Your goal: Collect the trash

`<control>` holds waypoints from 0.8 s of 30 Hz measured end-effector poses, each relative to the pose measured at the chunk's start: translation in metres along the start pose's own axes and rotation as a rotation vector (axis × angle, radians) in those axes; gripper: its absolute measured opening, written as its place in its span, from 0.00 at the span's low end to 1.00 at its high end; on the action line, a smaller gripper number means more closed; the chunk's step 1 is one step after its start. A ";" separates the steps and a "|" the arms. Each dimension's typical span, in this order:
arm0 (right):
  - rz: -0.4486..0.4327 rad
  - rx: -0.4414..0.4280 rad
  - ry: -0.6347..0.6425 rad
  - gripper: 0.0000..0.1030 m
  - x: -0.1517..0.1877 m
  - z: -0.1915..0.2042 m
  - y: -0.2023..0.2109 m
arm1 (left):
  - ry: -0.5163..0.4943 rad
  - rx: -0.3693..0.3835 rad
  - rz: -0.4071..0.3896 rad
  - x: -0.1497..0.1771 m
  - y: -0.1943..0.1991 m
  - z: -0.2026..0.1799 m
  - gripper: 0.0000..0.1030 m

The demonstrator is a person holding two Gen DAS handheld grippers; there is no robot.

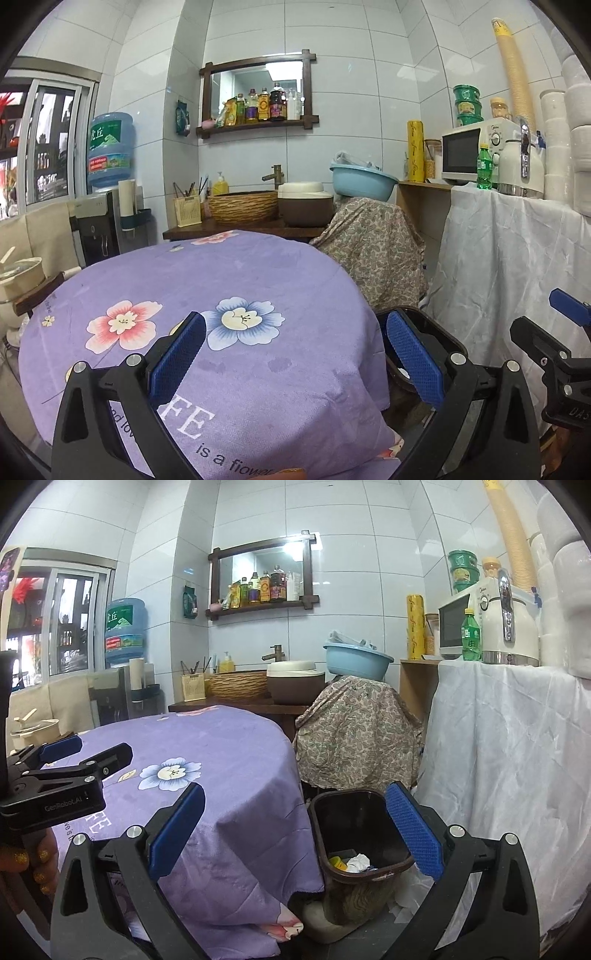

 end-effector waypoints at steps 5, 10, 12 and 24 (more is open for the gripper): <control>-0.001 0.000 0.000 0.94 0.002 0.002 0.002 | 0.007 0.004 -0.008 0.000 0.002 0.001 0.95; -0.006 0.002 0.008 0.94 0.000 0.004 0.005 | 0.017 0.008 -0.014 0.001 0.005 0.001 0.95; -0.004 0.001 0.009 0.94 0.000 0.005 0.004 | 0.021 0.012 -0.015 0.002 0.005 0.002 0.95; 0.017 -0.005 0.008 0.94 0.004 0.007 0.001 | 0.027 0.006 -0.002 0.005 0.004 0.004 0.95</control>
Point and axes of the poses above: each gripper's, at about its wrist camera, not at the fingertips, and y roughly against the way its jaws point, z to its left, x to its underside, the point moved 10 cm from there along -y, roughly the way its jaws point, and after that the axes turned 6 degrees about -y, right-handed, at the moved point
